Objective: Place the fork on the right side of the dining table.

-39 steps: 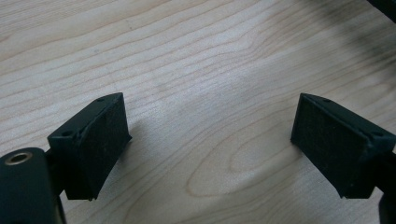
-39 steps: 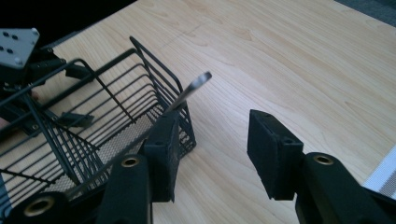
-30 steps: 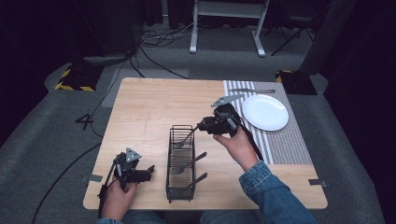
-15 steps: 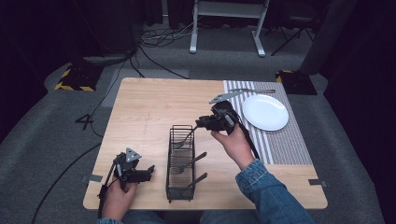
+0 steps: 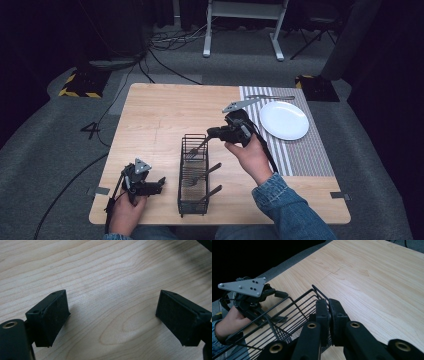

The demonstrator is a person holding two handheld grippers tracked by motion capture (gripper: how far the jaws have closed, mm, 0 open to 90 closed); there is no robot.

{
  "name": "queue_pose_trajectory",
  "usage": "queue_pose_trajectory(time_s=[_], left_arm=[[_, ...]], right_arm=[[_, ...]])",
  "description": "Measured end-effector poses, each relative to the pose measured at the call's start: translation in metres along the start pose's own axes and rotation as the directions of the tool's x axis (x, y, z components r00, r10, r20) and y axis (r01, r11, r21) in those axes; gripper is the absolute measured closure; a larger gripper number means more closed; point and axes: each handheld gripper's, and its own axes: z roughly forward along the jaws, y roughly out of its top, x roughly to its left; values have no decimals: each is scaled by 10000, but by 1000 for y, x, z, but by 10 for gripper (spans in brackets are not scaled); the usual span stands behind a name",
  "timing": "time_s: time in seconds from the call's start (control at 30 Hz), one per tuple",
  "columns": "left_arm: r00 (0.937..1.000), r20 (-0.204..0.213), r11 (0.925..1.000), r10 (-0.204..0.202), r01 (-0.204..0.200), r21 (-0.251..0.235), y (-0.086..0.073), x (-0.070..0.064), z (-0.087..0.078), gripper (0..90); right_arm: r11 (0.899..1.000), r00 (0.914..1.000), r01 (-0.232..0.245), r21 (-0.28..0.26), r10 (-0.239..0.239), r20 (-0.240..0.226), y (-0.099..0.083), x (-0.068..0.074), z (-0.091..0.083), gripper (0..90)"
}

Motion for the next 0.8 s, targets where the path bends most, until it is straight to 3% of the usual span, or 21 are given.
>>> queue_pose_trajectory(time_s=[0.5, 0.63, 0.8], left_arm=[[10000, 35, 10000, 5, -5, 41, 2, 0, 1, 106], [10000, 37, 10000, -2, 2, 35, 2, 0, 1, 106], [10000, 34, 10000, -2, 2, 32, 2, 0, 1, 106]], right_arm=[[9989, 9999, 81, -458, -84, -62, 8, 8, -29, 870], [9974, 9996, 250, -672, -239, 173, 11, 10, -42, 870], [9956, 9998, 138, -930, -124, 163, 12, 6, -57, 869]])
